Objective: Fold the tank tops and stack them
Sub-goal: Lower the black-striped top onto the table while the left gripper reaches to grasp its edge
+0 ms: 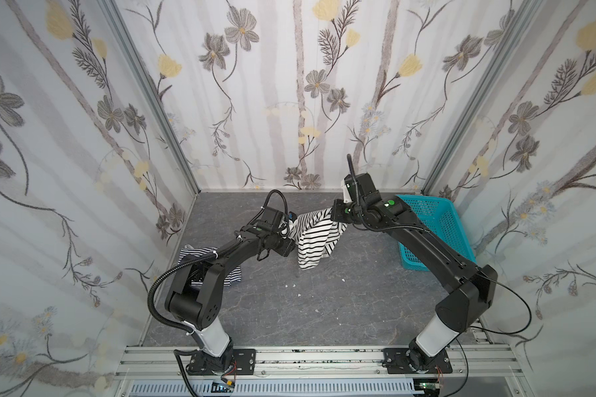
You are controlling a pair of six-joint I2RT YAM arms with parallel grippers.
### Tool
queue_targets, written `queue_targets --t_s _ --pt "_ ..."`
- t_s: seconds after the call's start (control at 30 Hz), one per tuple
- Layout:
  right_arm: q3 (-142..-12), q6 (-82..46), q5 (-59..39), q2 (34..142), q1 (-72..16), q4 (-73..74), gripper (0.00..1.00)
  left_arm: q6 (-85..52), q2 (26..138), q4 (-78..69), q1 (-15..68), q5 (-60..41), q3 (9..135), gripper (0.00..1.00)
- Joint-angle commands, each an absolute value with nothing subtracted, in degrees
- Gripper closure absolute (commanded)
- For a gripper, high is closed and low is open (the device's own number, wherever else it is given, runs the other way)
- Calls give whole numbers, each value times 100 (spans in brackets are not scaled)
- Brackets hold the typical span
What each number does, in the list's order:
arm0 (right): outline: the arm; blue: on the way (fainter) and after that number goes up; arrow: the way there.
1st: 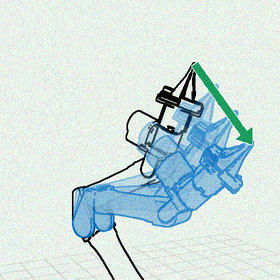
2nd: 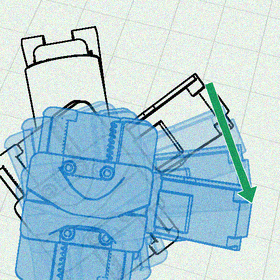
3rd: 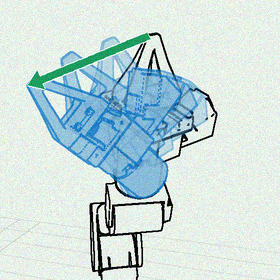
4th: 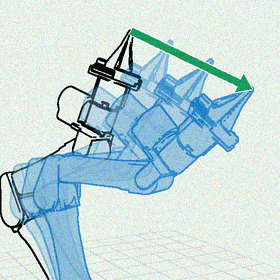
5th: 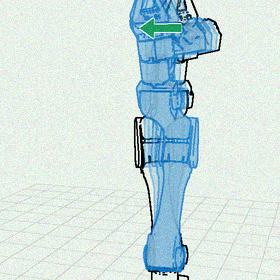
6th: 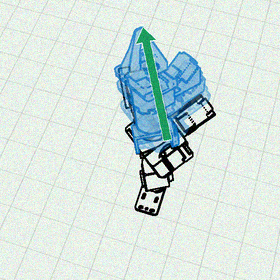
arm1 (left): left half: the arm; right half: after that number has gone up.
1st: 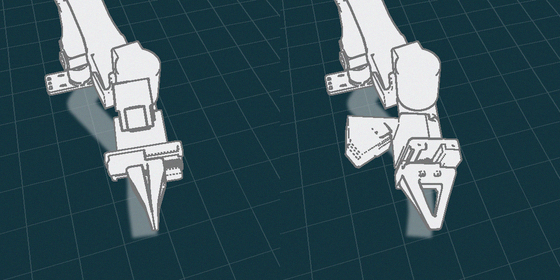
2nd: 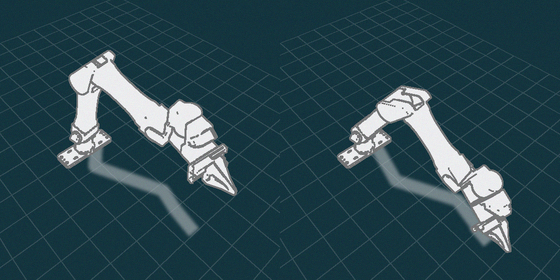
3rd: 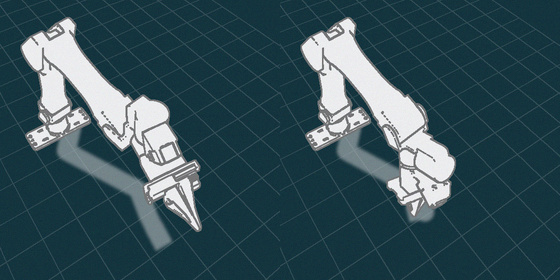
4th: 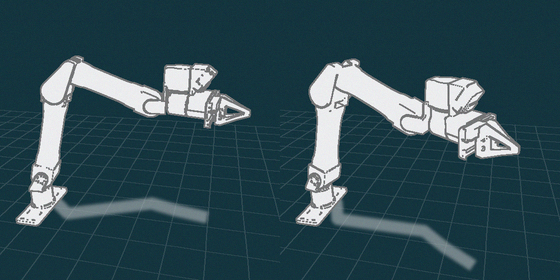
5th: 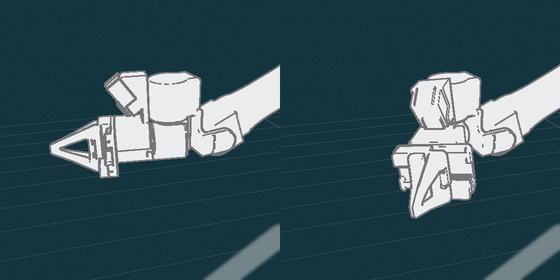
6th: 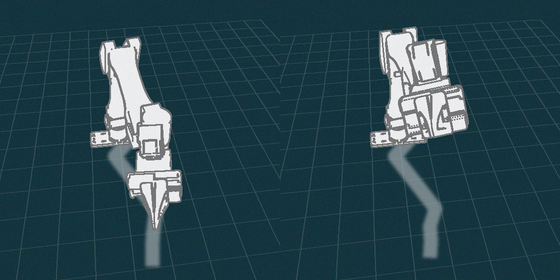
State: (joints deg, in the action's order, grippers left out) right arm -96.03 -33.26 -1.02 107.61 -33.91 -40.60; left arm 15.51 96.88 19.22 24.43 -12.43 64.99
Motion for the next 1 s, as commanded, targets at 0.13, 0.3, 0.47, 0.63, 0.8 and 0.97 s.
queue_targets --t_s 0.13,0.3,0.47,0.63,0.8,0.97 --pt "-9188 -3173 163 11716 -3392 -3668 100 1741 9356 1885 2443 -1444 6048 36" --pt "-9236 -3265 366 12234 -3137 -3527 100 2059 8840 1925 2654 -2355 5385 34" --pt "-9087 -3430 278 12400 -2785 -3270 100 2202 8828 1916 3050 -2626 5116 33" --pt "-8987 -3467 35 12439 -2780 -3087 100 2132 9472 1846 3232 -2558 5443 32" --pt "-8688 -3522 9 12362 -2769 -2937 100 2030 9762 1833 3306 -2979 5763 31" --pt "-8530 -3538 -66 12379 -2725 -2805 100 2144 9859 1836 3568 -3214 5779 29"
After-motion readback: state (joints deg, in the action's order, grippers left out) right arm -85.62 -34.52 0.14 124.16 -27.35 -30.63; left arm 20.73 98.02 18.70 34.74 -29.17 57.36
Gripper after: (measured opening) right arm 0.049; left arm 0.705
